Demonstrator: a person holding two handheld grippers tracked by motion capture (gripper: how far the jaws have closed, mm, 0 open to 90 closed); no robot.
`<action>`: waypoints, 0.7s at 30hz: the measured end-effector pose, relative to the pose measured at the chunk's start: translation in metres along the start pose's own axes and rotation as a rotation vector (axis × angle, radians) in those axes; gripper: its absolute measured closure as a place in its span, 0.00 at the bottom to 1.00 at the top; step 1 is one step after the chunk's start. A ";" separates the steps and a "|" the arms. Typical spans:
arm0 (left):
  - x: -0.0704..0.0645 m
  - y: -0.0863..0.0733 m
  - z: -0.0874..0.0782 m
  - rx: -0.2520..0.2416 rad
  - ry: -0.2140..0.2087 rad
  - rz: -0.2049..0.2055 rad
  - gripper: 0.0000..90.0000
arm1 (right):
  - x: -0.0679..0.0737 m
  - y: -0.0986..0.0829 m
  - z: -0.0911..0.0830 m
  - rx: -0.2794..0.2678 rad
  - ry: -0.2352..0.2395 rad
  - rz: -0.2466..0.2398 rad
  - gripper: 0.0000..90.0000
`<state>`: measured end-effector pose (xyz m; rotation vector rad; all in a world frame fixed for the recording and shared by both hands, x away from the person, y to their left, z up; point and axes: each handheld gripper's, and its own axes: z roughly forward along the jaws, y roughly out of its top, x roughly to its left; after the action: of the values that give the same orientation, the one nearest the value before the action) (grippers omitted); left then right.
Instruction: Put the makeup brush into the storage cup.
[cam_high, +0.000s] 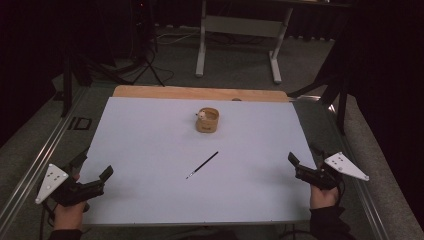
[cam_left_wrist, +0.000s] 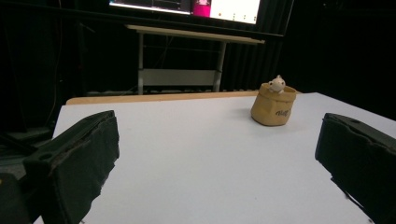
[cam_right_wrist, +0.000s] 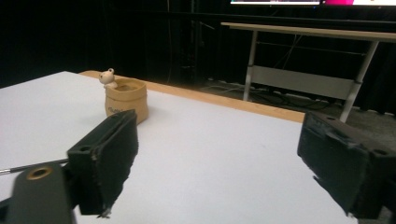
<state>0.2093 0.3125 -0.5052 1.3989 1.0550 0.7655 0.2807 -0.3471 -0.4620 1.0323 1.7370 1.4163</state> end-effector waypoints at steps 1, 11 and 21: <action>0.000 0.000 0.000 -0.005 -0.003 -0.001 0.00 | 0.000 0.000 -0.001 -0.001 0.001 0.004 0.14; -0.001 0.001 0.000 -0.014 -0.014 -0.006 0.00 | 0.002 0.001 -0.001 0.000 0.015 0.006 0.14; -0.002 0.002 -0.001 -0.018 -0.036 -0.018 0.00 | 0.008 0.014 -0.002 0.004 0.087 0.004 0.13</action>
<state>0.2076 0.3113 -0.5029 1.3810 1.0292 0.7322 0.2775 -0.3390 -0.4481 0.9905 1.8013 1.4804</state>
